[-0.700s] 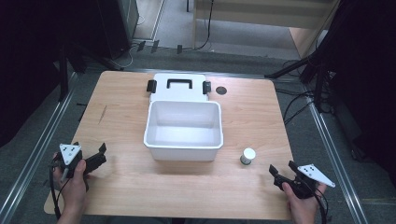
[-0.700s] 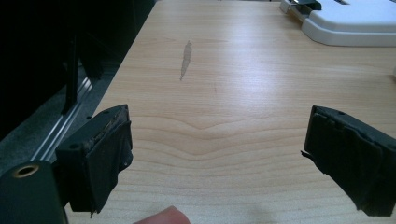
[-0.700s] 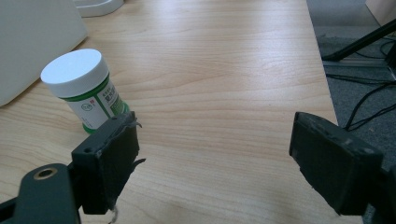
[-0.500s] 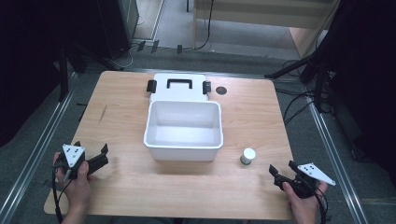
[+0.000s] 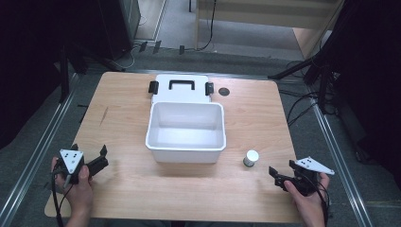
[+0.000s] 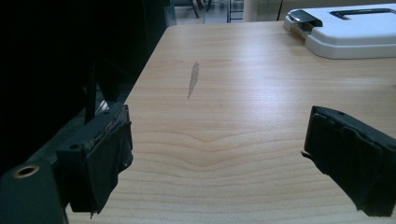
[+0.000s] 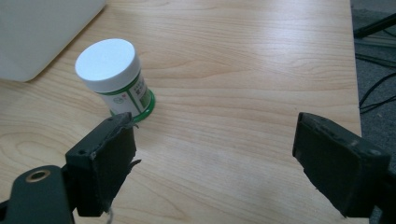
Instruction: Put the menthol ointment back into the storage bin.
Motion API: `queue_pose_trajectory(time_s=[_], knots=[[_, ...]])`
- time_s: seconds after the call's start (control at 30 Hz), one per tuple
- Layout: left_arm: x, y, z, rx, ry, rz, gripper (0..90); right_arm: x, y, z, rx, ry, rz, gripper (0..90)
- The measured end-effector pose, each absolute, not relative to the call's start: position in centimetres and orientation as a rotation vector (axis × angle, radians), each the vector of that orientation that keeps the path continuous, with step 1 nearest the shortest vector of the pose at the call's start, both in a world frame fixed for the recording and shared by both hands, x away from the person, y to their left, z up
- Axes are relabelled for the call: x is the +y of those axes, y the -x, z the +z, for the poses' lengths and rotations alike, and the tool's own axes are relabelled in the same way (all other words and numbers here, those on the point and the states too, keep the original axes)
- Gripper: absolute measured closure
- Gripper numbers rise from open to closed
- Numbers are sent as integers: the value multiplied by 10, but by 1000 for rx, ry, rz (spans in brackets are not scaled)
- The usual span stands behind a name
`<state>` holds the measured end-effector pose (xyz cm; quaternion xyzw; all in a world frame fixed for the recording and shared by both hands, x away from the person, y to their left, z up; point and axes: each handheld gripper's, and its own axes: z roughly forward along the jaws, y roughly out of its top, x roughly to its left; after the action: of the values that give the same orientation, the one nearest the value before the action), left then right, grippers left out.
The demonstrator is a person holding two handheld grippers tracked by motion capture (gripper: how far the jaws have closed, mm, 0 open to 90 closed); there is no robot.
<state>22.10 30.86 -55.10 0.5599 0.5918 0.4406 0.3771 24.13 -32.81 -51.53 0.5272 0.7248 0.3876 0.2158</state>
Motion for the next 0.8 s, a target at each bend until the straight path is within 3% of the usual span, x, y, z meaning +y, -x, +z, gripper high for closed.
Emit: queue_pose_trajectory(time_s=[0.27, 0.8], knots=[[310, -217, -552, 1502, -1382, 1144, 86, -318, -251, -502, 2126, -1480, 982, 139], [314, -228, -550, 1582, -1432, 1054, 85, -276, -278, -471, 2481, -1457, 531, 139]])
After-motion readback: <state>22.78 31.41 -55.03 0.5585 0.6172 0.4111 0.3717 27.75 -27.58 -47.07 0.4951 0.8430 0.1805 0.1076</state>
